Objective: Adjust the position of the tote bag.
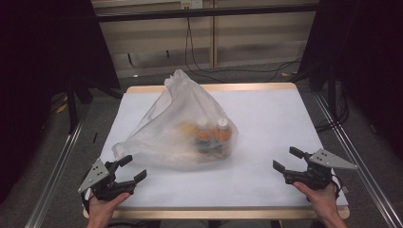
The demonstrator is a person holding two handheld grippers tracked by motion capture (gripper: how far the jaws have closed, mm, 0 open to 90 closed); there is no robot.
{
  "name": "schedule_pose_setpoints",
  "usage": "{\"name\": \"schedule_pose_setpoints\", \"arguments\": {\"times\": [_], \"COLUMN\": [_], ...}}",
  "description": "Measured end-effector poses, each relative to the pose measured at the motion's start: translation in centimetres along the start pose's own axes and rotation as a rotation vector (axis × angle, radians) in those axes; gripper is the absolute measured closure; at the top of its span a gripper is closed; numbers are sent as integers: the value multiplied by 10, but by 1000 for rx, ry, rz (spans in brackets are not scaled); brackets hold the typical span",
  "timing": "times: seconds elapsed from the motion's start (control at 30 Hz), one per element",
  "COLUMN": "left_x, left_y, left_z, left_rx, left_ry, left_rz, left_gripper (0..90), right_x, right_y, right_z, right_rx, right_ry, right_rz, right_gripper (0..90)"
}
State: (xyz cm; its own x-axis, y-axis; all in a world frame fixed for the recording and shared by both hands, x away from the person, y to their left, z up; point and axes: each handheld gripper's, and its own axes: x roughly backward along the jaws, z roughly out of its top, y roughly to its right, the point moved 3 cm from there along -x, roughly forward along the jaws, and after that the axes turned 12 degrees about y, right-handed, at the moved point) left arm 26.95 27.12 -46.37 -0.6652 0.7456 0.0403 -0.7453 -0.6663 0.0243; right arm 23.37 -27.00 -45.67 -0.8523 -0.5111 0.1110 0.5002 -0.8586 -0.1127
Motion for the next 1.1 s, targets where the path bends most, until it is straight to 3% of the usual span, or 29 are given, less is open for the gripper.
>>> {"name": "schedule_pose_setpoints", "arguments": {"times": [0.07, 0.2, 0.37, 0.5, 0.53, 0.57, 0.6, 0.73, 0.8, 0.87, 0.9, 0.93, 1.0, 1.03, 1.07, 1.1], "left_x": [-2, -6, -10, -12, -12, -12, -13, -13, -14, -13, -14, -14, -14, -15, -15, -15], "left_y": [-1, -3, -1, -1, 0, 1, 3, 3, 5, 4, 6, 5, 6, 6, 6, 7], "left_z": [-1, -3, -5, -6, -7, -7, -7, -6, -6, -6, -6, -6, -7, -7, -6, -6], "left_rx": [13, -3, 33, 37, 39, 32, 56, 35, 47, 32, 61, 43, 27, 40, 37, 32], "left_ry": [-1, -34, -44, -59, -59, -69, -60, -78, -70, -77, -74, -78, -96, -84, -87, -92], "left_rz": [8, 10, -1, -11, -34, -9, -15, -39, -26, -37, -43, -64, -43, -73, -76, -49], "left_gripper": [217, 251, 289, 315, 320, 324, 329, 335, 336, 336, 336, 336, 335, 335, 335, 332], "right_x": [-2, -4, -5, -7, -10, -11, -12, -19, -23, -27, -29, -31, -33, -38, -38, -39], "right_y": [-1, -2, -3, -5, -7, -8, -9, -16, -20, -24, -27, -29, -31, -37, -37, -38], "right_z": [-1, -2, -2, -2, -1, 0, 0, 5, 8, 11, 13, 14, 14, 16, 16, 17], "right_rx": [8, -2, -17, -29, -37, -36, -34, -38, -28, -18, -14, -13, -18, -7, -7, -6], "right_ry": [-17, -49, -73, -92, -97, -97, -98, -100, -103, -103, -105, -107, -113, -121, -121, -127], "right_rz": [6, 25, 51, 81, 94, 105, 115, 153, 172, 193, 207, 213, 225, 248, 248, 251], "right_gripper": [189, 251, 315, 372, 395, 415, 417, 451, 468, 481, 490, 491, 492, 503, 503, 504]}}
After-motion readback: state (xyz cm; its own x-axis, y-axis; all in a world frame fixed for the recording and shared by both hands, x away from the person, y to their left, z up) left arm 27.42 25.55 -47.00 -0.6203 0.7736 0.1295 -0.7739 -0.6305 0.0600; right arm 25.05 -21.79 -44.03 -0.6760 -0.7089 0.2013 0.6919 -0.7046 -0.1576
